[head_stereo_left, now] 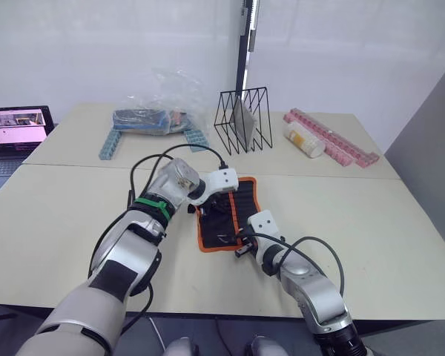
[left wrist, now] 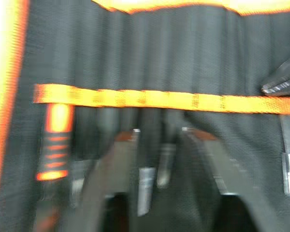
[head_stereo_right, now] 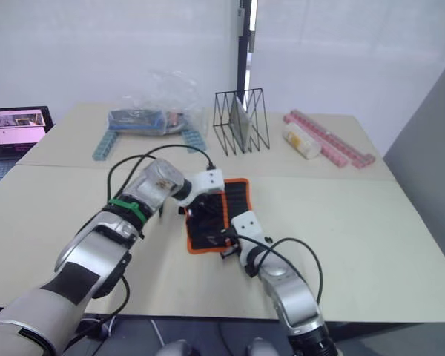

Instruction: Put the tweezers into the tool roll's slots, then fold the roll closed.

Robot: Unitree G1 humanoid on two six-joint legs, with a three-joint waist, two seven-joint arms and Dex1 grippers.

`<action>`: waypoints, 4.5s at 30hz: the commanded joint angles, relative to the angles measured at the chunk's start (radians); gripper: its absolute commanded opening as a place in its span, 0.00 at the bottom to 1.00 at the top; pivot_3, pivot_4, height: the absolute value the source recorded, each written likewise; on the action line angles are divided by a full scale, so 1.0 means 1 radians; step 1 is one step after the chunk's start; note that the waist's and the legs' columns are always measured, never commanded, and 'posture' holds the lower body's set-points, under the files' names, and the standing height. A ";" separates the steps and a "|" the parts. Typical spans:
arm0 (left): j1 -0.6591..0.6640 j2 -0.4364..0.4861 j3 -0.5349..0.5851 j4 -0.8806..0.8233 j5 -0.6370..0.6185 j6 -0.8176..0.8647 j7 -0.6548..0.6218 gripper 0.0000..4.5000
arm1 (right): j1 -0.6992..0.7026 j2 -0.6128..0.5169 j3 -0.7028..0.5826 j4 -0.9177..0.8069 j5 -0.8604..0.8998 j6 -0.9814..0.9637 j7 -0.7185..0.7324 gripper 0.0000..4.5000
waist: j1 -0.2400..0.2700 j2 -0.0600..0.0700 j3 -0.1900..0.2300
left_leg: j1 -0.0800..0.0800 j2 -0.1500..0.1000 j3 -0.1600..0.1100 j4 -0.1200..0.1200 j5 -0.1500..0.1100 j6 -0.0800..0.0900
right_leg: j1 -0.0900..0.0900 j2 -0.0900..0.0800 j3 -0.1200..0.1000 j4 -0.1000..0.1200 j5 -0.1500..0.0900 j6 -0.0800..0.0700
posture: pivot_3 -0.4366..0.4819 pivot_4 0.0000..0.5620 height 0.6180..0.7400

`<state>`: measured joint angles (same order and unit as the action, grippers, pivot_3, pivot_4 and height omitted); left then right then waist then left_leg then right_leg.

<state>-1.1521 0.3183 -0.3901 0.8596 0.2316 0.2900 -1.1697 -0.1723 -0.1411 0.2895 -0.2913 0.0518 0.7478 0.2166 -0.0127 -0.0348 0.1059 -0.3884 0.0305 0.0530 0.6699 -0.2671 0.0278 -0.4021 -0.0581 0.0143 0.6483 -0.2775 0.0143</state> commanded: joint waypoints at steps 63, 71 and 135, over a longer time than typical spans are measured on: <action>1.163 -0.027 0.834 -1.236 -0.406 0.497 0.948 0.79 | -0.077 -0.068 0.093 0.225 -0.056 0.022 0.200 0.00 | -0.031 0.000 -0.005 | 0.022 0.004 0.007 -0.019 -0.014 -0.015 | 0.012 -0.032 -0.014 -0.017 0.002 -0.005 | 0.48 0.27 0.97; 1.026 0.004 0.777 -1.082 -0.400 0.531 0.975 0.79 | -0.080 -0.061 0.088 0.223 -0.055 0.027 0.194 0.00 | -0.029 0.000 -0.005 | 0.026 0.004 0.007 -0.025 -0.012 -0.018 | 0.013 -0.032 -0.015 -0.017 0.002 -0.006 | 0.48 0.27 0.97; 0.443 0.317 0.134 -0.758 -0.458 0.353 0.170 0.01 | -0.005 -0.038 0.060 0.150 -0.054 0.063 0.122 0.00 | -0.026 0.004 -0.002 | 0.014 0.003 0.008 -0.027 -0.004 -0.008 | 0.000 -0.029 -0.025 -0.018 0.003 -0.008 | 0.48 0.27 0.97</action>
<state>-0.6982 0.6102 -0.2660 0.1513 -0.2335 0.6577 -0.9725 -0.2446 -0.1623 0.3297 -0.2276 0.0047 0.7214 0.3406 -0.0390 -0.0305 0.1040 -0.3750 0.0337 0.0610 0.6430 -0.2714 0.0200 -0.4021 -0.0863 -0.0103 0.6308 -0.2749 0.0068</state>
